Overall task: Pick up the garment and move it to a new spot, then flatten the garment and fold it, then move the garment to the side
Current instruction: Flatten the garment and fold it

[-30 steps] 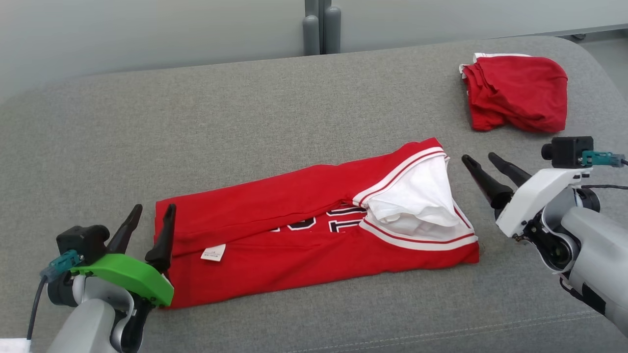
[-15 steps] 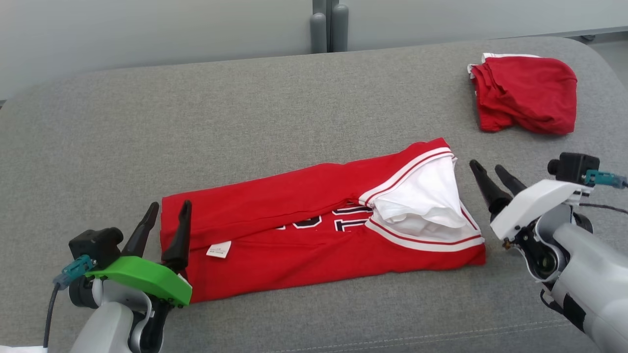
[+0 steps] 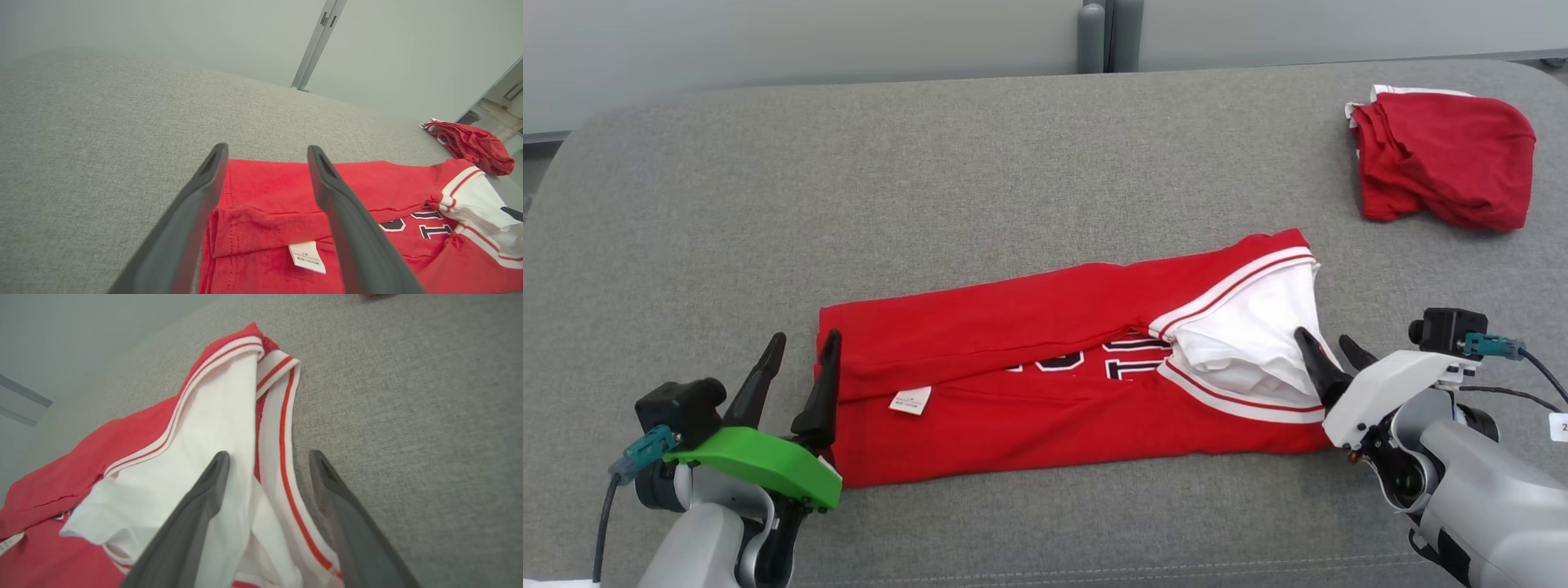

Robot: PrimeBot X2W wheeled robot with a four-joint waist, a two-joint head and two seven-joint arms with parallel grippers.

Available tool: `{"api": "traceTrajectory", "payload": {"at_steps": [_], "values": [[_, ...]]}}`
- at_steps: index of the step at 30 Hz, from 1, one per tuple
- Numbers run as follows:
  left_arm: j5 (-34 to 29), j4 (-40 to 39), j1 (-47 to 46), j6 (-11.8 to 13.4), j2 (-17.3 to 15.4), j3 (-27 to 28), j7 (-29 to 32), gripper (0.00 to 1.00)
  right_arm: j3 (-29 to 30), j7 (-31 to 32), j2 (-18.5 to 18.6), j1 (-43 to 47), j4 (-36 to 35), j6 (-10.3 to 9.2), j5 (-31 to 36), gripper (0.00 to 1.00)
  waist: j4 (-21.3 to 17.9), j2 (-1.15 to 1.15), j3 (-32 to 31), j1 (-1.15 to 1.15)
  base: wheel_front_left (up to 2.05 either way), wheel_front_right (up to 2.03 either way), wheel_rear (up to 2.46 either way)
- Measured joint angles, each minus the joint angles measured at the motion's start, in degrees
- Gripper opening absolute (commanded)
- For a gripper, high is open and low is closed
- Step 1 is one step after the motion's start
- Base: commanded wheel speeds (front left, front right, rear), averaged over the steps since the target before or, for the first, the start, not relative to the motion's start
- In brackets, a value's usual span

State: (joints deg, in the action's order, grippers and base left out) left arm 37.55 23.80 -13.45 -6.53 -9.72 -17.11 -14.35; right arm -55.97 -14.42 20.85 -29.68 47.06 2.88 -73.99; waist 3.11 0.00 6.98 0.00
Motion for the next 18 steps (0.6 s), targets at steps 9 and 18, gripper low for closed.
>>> {"api": "traceTrajectory", "payload": {"at_steps": [9,18], "values": [[-0.43,-0.32,0.62,0.0,-0.04,0.42,0.0,1.0,0.22,0.0,-1.74,0.04,3.76,-1.46,-0.03,1.0,0.65,0.0,0.46,0.0,0.0,0.0,0.0],[-0.71,-0.62,0.67,0.0,-0.05,0.54,0.0,1.0,1.23,-0.12,-3.34,-0.1,6.33,-0.62,-0.82,1.0,1.09,0.0,0.86,0.0,0.0,0.0,0.0]]}}
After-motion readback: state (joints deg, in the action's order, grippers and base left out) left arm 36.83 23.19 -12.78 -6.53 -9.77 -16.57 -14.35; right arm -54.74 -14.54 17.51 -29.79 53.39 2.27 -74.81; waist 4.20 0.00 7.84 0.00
